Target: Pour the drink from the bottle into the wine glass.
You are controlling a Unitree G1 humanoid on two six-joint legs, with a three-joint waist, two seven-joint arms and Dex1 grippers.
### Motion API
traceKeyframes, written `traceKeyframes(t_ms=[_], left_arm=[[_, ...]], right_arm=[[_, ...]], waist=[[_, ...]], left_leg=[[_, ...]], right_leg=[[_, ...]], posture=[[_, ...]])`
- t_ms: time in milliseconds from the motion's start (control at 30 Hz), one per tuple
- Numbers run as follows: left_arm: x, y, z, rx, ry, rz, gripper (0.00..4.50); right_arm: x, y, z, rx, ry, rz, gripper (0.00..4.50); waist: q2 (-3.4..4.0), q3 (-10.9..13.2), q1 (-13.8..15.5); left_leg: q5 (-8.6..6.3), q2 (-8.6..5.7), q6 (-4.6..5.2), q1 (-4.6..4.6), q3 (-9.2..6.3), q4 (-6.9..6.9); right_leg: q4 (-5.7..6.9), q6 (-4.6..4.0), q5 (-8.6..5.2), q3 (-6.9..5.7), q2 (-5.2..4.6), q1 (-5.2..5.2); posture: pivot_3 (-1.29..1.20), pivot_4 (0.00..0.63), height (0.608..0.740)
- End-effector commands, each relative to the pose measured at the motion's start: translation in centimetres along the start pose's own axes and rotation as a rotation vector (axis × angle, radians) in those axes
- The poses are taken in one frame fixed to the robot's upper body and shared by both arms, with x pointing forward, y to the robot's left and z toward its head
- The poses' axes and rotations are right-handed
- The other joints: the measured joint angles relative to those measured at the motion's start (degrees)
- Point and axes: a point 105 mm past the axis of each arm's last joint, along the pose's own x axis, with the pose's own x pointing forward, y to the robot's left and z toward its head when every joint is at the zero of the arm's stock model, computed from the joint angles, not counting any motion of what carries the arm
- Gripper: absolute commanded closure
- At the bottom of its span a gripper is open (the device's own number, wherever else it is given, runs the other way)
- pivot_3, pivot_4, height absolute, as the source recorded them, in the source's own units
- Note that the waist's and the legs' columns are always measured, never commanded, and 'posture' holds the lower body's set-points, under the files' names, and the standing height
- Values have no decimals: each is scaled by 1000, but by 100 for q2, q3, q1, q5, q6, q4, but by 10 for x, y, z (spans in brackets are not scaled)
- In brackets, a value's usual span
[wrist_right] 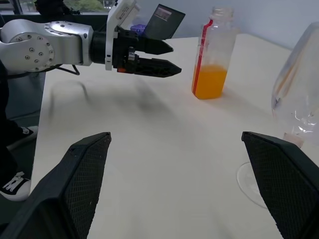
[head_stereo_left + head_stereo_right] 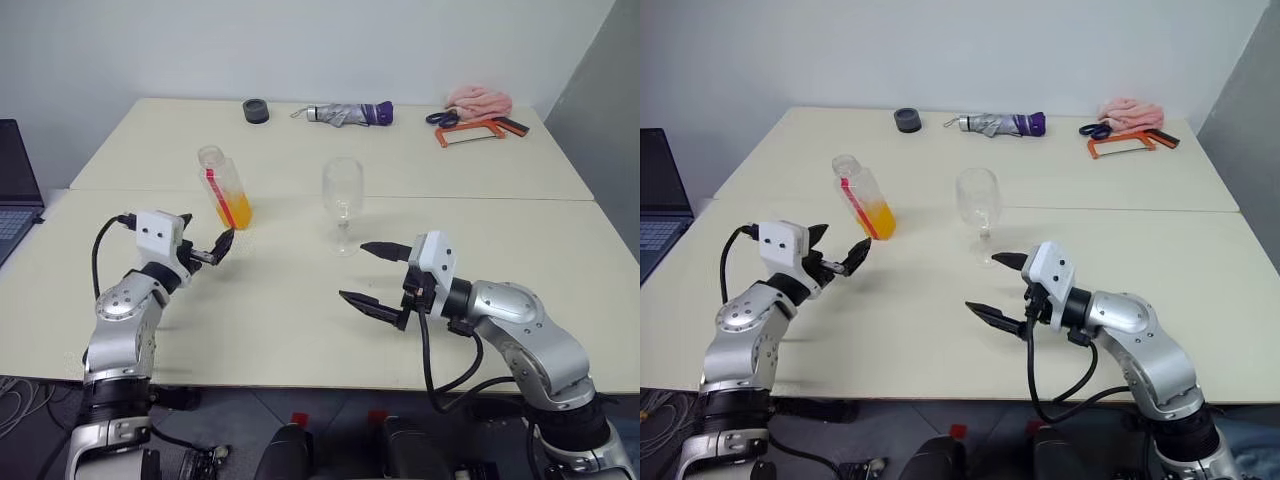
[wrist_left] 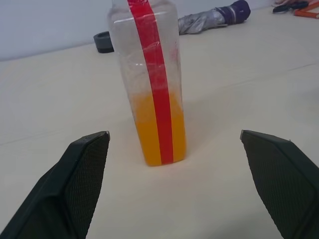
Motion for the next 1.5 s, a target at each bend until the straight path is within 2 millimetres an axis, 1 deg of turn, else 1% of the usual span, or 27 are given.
traceKeyframes(t_ms=[33, 200, 467, 767, 900, 1000, 1167, 1233, 1300, 1367, 1433, 1500], left_arm=[[8, 5, 14, 25, -36, 3, 0], [19, 12, 22, 21, -47, 13, 0], [37, 16, 29, 0, -47, -6, 0], [52, 24, 34, -17, -43, 0, 0], [59, 25, 35, -16, -38, -13, 0], [64, 24, 36, -21, -34, -24, 575], [68, 23, 37, -27, -39, -38, 2152], [68, 23, 38, -30, -44, -45, 2664], [68, 21, 39, -29, -51, -54, 2815], [69, 19, 40, -27, -59, -60, 2838], [70, 12, 47, 4, -83, -85, 2838], [72, -2, 61, 75, -125, -131, 2838]], right_arm=[[1, 1, 20, -49, -49, 8, 21], [2, 2, 27, -58, -59, 16, 21], [4, 7, 28, -72, -67, 31, 21], [4, 7, 28, -83, -65, 36, 21], [5, 7, 28, -87, -69, 39, 21], [5, 7, 29, -91, -72, 41, 0], [6, 7, 30, -94, -72, 39, 0], [6, 7, 31, -95, -73, 35, 0], [6, 6, 31, -97, -74, 30, 0], [6, 6, 31, -99, -74, 27, 0], [4, 5, 32, -102, -77, 17, 0], [2, 2, 36, -103, -88, -5, 0]], waist=[[0, 0, 0], [-1, 0, 1], [-2, 0, -1], [-3, 1, -2], [-4, 1, -4], [-4, 2, -4], [-5, 2, -6], [-5, 2, -5], [-5, 2, -5], [-5, 2, -5], [-5, 2, -5], [-10, 5, -4]], left_leg=[[0, 0, 0, 0, 0, 0], [0, -2, 0, -2, -1, 2], [0, -6, 0, -4, -2, 3], [0, -8, 0, -5, -2, 5], [0, -12, 0, -7, -1, 6], [0, -12, 0, -8, -1, 6], [0, -14, 0, -9, -1, 7], [0, -13, 0, -9, -1, 6], [0, -12, 0, -9, -2, 7], [0, -12, 0, -10, -3, 7], [0, -12, -1, -10, -3, 7], [0, -12, -1, -13, -5, 8]], right_leg=[[0, 0, 0, 0, 1, 0], [0, 0, 0, -2, 2, -1], [0, 0, 0, -3, 4, -1], [0, 0, 0, -4, 6, -3], [1, 0, 0, -5, 6, -3], [1, 0, 0, -5, 8, -4], [1, 0, 0, -6, 9, -5], [1, 0, 0, -6, 9, -6], [1, 0, 0, -6, 8, -6], [1, 0, 0, -5, 8, -6], [1, 0, 0, -6, 8, -6], [1, 0, 0, -6, 8, -7]], posture=[[0, 150, 740], [0, 150, 740], [0, 150, 740], [0, 150, 740], [0, 150, 740], [0, 150, 740], [0, 150, 740], [0, 150, 740], [0, 150, 740], [0, 150, 740], [0, 150, 740], [0, 150, 740]])
